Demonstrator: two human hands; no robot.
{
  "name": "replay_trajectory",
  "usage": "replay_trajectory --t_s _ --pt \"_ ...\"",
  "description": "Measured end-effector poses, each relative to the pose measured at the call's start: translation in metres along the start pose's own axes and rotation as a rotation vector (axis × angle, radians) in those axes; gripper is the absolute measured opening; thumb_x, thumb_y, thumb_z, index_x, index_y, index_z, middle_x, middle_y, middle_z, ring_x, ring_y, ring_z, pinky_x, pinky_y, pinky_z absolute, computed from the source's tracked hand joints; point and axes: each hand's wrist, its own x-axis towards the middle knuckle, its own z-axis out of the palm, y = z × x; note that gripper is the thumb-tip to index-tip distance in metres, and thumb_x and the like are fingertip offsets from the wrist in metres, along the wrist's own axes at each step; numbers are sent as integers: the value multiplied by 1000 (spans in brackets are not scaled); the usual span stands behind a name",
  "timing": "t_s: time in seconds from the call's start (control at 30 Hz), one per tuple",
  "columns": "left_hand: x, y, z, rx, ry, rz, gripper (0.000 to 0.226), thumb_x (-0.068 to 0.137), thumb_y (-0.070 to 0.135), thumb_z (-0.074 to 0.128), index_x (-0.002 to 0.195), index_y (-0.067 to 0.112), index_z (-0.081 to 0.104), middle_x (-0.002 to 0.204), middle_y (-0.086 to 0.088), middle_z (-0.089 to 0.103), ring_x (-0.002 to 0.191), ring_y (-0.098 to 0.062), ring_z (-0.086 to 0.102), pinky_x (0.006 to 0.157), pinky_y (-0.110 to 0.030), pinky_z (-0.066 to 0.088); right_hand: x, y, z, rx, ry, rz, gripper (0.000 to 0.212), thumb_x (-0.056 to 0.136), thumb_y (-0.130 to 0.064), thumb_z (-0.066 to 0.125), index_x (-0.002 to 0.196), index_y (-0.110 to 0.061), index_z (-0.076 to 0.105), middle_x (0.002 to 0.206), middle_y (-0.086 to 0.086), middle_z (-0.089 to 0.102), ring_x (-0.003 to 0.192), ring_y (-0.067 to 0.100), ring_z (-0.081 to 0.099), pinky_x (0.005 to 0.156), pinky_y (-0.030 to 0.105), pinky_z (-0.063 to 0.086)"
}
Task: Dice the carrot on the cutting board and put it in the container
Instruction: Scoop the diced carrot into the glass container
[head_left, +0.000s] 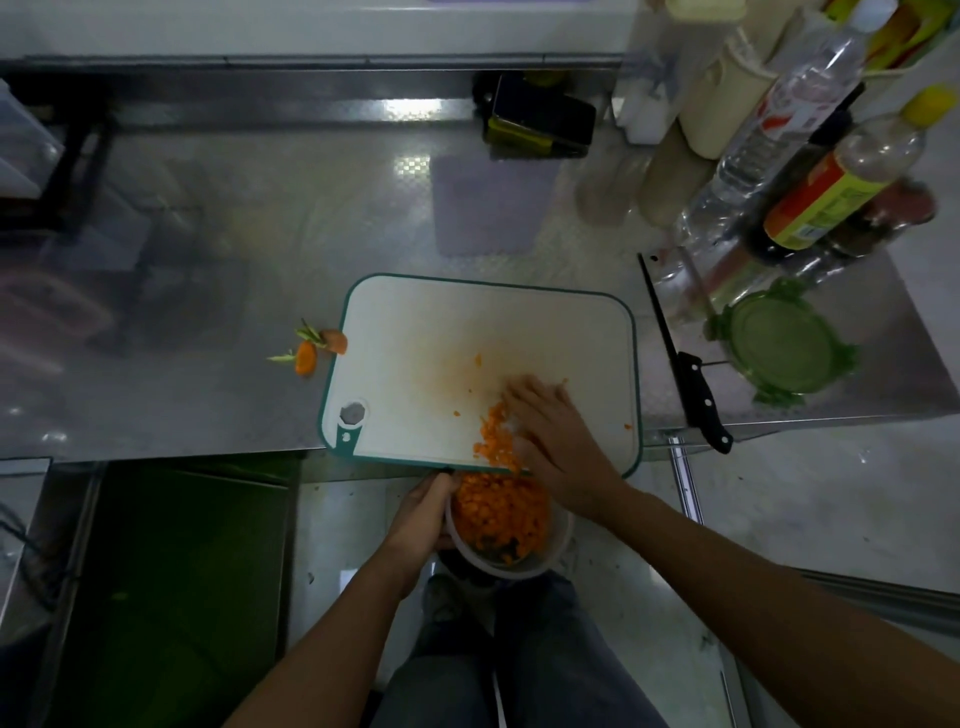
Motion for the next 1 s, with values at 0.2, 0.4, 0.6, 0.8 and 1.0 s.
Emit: replay_trajectory --t_s 0.2,0.4,0.6,0.8,1.0 --pt "3 -2 -1 7 9 -22 29 99 32 42 105 18 66 99 -8 71 88 -22 67 69 -30 56 -33 -14 3 80 -139 -138 48 100 -33 34 145 -13 37 152 0 34 145 11 19 121 36 10" --pt "4 -2 -1 19 -7 -26 31 99 34 41 110 18 65 98 -7 71 86 -20 68 60 -25 54 -21 -17 -9 108 -2 -107 49 97 -30 43 143 -14 40 152 1 32 141 14 27 115 37 26" --pt "0 -1 -5 33 -24 -8 31 100 36 37 108 23 64 100 -3 70 88 -18 67 60 -24 54 2 -20 13 -18 -150 -113 55 98 -38 37 147 -13 33 155 1 27 146 11 13 120 43 7" --pt "3 -3 -9 46 -22 -26 32 98 38 41 110 19 65 102 -8 70 91 -23 67 68 -31 57 -32 -33 2 59 -72 -215 40 95 -28 43 131 -12 53 137 3 50 132 15 39 112 32 27" --pt "2 -7 -9 49 -46 -14 34 99 36 39 112 18 64 103 -9 70 91 -23 68 69 -30 57 -50 -17 17 -123 104 145 64 99 -51 19 151 -14 16 160 4 10 148 16 1 119 43 5"
